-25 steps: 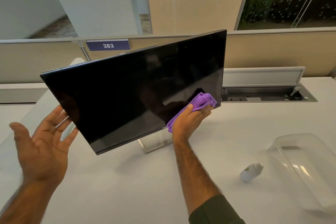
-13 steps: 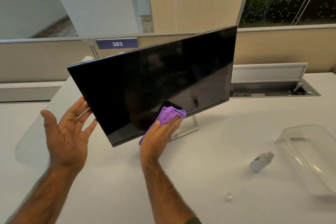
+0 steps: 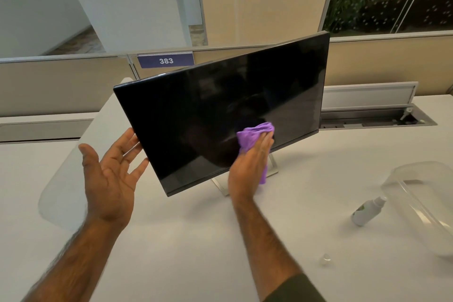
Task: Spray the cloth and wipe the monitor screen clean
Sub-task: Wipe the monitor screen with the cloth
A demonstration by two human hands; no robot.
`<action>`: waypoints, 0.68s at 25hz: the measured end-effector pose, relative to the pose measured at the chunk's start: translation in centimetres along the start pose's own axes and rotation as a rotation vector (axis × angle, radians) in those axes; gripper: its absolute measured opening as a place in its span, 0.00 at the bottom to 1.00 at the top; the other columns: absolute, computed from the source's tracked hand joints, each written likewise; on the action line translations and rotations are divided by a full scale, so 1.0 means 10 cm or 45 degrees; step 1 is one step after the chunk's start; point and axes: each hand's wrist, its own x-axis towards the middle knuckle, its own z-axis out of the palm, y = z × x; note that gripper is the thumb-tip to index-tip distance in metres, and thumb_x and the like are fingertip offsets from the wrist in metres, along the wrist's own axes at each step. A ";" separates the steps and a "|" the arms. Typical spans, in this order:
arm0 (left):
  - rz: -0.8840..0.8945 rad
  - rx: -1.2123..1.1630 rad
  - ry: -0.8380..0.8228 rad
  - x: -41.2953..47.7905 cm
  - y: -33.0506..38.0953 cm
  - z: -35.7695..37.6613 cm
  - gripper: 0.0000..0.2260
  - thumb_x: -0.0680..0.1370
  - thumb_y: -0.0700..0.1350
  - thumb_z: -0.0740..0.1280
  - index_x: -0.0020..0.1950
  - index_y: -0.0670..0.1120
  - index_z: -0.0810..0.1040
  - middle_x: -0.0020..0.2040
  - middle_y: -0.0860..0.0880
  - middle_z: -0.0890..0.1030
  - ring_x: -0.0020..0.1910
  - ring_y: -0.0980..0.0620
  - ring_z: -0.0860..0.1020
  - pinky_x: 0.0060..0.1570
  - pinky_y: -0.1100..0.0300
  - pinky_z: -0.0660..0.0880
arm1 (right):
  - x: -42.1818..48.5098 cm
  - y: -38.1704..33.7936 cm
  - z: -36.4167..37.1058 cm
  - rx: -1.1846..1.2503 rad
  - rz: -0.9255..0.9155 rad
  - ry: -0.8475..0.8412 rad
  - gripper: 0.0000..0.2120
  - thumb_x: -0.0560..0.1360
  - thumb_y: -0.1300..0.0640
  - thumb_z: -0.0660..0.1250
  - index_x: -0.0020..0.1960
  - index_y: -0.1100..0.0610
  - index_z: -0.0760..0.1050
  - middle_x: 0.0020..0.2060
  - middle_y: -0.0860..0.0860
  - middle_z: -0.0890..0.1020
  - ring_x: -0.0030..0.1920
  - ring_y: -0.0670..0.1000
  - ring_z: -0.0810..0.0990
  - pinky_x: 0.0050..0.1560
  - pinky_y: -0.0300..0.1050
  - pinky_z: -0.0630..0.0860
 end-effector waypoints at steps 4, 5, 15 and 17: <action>0.021 0.031 -0.027 0.00 0.00 -0.01 0.38 0.81 0.68 0.38 0.82 0.51 0.68 0.77 0.52 0.75 0.76 0.44 0.74 0.76 0.42 0.67 | 0.65 0.17 -0.14 0.136 0.219 0.080 0.33 0.83 0.60 0.61 0.81 0.60 0.48 0.81 0.56 0.57 0.80 0.57 0.58 0.79 0.57 0.60; 0.028 0.037 -0.033 -0.01 0.00 -0.01 0.38 0.81 0.69 0.40 0.82 0.51 0.68 0.77 0.52 0.75 0.76 0.45 0.74 0.76 0.41 0.66 | 0.65 0.16 -0.13 0.155 0.252 0.091 0.32 0.83 0.58 0.60 0.82 0.58 0.48 0.81 0.55 0.57 0.80 0.57 0.59 0.78 0.59 0.62; 0.052 -0.023 -0.122 -0.03 0.07 0.04 0.54 0.64 0.83 0.60 0.82 0.51 0.69 0.76 0.53 0.77 0.77 0.45 0.73 0.70 0.36 0.70 | -0.17 -0.31 0.02 -0.190 -0.959 -0.337 0.30 0.83 0.58 0.61 0.81 0.59 0.54 0.81 0.54 0.56 0.82 0.57 0.52 0.80 0.60 0.53; 0.050 -0.028 -0.119 -0.04 0.08 0.06 0.55 0.63 0.83 0.61 0.82 0.51 0.69 0.76 0.53 0.77 0.77 0.44 0.73 0.70 0.37 0.70 | 0.17 -0.25 -0.02 -0.193 -0.842 -0.178 0.32 0.81 0.61 0.64 0.80 0.61 0.53 0.80 0.56 0.57 0.81 0.58 0.52 0.80 0.61 0.53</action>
